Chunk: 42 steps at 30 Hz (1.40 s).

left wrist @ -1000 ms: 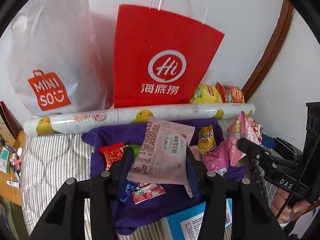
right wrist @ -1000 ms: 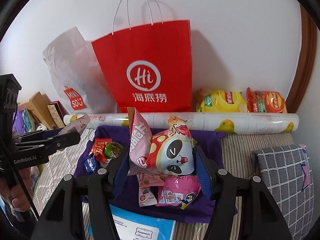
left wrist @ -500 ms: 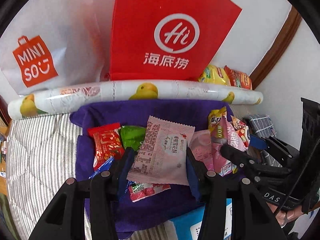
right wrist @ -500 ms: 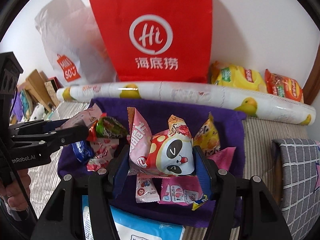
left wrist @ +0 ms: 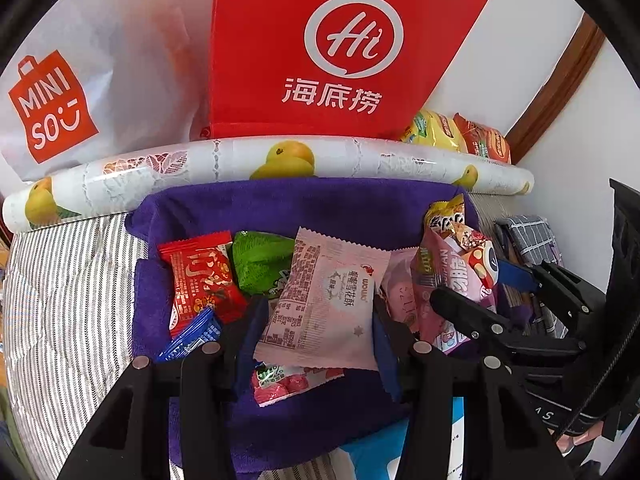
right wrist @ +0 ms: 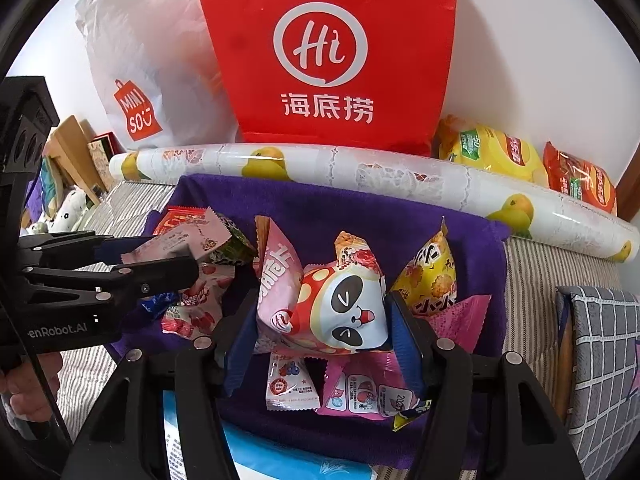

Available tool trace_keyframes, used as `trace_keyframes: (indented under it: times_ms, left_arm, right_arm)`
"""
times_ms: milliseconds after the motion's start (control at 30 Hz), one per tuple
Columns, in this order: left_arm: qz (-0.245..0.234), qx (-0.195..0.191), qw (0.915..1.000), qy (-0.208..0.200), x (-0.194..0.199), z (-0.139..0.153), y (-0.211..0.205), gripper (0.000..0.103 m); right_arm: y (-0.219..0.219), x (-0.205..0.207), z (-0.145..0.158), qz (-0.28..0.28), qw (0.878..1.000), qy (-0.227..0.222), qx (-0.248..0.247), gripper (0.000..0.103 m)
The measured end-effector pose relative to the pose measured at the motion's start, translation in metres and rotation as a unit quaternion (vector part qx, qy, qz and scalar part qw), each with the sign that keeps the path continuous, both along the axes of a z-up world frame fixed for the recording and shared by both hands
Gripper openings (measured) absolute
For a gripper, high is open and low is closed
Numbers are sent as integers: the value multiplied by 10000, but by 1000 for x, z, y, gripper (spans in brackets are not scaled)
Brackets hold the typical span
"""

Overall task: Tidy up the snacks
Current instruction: 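Open right tool to drop panda bag while left tool releases pink packet on towel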

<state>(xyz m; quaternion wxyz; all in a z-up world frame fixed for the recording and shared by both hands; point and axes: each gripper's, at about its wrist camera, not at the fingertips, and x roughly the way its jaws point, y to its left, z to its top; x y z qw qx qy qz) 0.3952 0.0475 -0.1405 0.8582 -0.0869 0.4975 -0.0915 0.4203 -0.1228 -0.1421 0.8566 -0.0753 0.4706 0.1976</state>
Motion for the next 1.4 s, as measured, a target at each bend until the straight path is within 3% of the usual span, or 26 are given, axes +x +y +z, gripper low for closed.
trace_keyframes:
  times_ms: [633, 1033, 1400]
  left_arm:
    - [-48, 97, 9997, 234, 10, -20, -4, 47]
    - [-94, 3, 9996, 283, 9, -15, -5, 49]
    - [-80, 6, 9999, 139, -11, 10, -7, 60]
  right_arm:
    - [18, -5, -11, 213, 9975, -369, -556, 64]
    - [16, -8, -11, 190, 9991, -194, -324, 78]
    - [10, -25, 8, 66, 9996, -175, -201, 79]
